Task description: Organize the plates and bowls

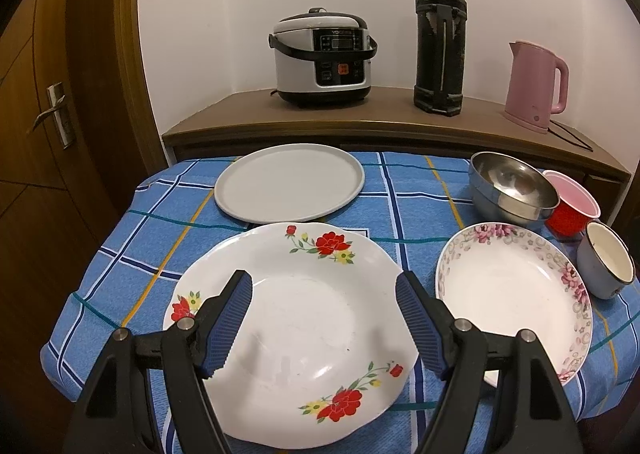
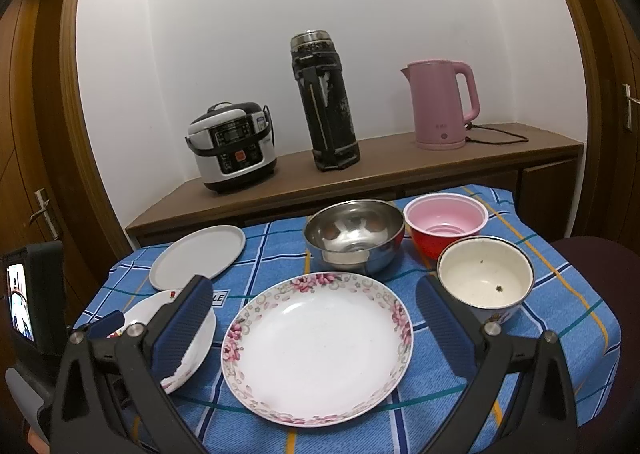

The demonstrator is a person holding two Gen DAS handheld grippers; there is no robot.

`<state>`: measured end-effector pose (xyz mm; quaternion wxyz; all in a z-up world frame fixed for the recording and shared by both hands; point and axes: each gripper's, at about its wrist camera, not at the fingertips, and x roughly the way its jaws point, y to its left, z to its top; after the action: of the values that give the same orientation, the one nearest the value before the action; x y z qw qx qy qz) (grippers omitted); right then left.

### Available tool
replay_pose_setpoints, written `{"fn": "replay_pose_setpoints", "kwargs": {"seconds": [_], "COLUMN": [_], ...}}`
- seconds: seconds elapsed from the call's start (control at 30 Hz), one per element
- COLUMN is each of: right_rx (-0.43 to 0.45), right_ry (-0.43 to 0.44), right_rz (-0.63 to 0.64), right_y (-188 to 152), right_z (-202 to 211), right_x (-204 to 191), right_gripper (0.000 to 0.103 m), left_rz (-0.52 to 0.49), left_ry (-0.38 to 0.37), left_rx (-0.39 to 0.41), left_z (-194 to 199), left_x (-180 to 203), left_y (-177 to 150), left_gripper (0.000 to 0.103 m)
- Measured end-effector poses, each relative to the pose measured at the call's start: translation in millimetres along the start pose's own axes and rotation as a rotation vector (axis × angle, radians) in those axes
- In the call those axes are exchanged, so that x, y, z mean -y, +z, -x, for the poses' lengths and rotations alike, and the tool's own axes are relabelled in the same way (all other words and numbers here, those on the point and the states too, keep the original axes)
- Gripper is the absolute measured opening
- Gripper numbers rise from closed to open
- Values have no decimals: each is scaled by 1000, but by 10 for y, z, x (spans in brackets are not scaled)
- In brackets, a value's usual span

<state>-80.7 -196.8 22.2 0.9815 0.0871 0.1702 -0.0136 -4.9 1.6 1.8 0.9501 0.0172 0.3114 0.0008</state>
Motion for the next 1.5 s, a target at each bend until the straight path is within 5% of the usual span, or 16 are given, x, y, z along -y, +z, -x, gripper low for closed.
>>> {"fn": "replay_pose_setpoints", "kwargs": {"seconds": [1.5], "right_rx": [3], "right_ry": [-3], "right_rz": [0], "right_y": [7], "right_z": [11], "right_x": [-1], "right_gripper": [103], "left_rz": [-12], "left_ry": [-2], "left_rx": [2], "left_z": [1], "left_x": [19], "left_y": [6], "left_gripper": [76]}}
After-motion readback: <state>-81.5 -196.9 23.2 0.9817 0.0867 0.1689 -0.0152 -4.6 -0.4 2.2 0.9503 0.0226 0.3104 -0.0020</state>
